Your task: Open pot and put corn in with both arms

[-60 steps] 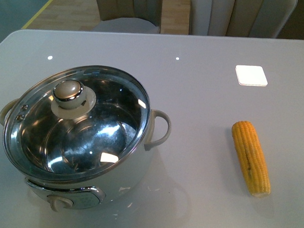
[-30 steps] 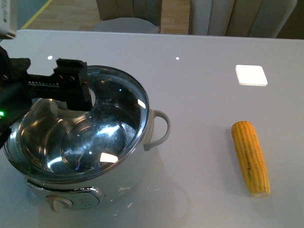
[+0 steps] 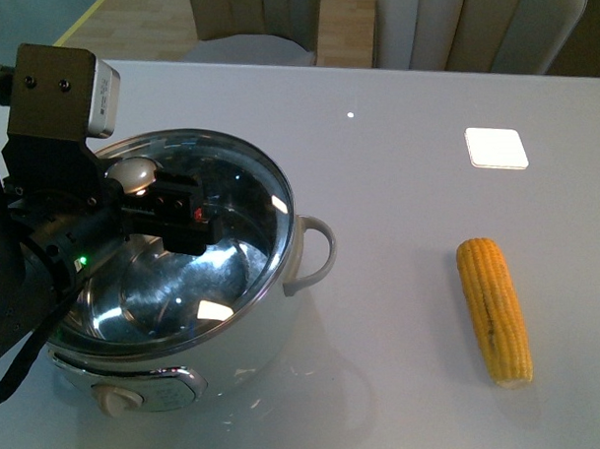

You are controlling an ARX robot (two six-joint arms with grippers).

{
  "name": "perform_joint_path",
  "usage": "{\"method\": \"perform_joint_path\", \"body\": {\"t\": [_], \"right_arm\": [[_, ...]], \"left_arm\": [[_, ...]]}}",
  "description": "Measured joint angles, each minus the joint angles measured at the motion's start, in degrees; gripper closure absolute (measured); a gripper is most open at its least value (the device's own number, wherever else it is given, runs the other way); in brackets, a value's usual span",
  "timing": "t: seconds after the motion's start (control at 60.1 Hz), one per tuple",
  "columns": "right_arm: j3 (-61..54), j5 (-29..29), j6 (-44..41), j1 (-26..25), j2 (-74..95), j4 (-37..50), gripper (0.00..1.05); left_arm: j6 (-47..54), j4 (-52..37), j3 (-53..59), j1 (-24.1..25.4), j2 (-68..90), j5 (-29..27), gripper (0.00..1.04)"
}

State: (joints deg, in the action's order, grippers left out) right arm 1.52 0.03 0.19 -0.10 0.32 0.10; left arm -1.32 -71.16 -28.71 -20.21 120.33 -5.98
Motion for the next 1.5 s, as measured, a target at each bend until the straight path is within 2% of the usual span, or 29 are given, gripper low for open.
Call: {"method": "perform_joint_path", "body": {"t": [0.15,0.432,0.615,0.715,0.832,1.064,1.231,1.347,1.497], "right_arm": [[0.0,0.0,0.0,0.0,0.0,0.0,0.09],[0.0,-0.02,0.0,0.0,0.0,0.0,0.09],[0.0,0.0,0.0,0.0,0.0,0.0,0.09],[0.0,0.0,0.0,0.0,0.0,0.0,0.09],[0.0,-0.02,0.0,0.0,0.0,-0.02,0.09],[0.0,-0.02,0.0,0.0,0.0,0.0,0.09],[0.0,-0.02,0.0,0.0,0.0,0.0,0.09],[0.0,-0.02,0.0,0.0,0.0,0.0,0.09],[0.0,0.0,0.0,0.0,0.0,0.0,0.09]], "left_arm": [[-0.85,0.31,-0.26,0.0,-0.04,-0.5,0.61],[0.22,6.21,-0.2,0.22,-6.62,-1.38,0.62],[0.96,11.63,-0.2,3.45,-19.41,-0.98,0.62],[1.62,11.82,-0.2,7.23,-23.93,0.46,0.62],[2.91,9.51,0.04,13.86,-25.42,2.62,0.62],[4.83,1.05,1.62,32.52,-18.78,9.88,0.62],[5.73,-6.99,1.11,43.23,-8.13,12.81,0.62],[5.73,-8.0,0.87,45.88,-3.32,11.96,0.62],[5.66,-8.11,0.87,46.42,0.13,12.22,0.62]]}}
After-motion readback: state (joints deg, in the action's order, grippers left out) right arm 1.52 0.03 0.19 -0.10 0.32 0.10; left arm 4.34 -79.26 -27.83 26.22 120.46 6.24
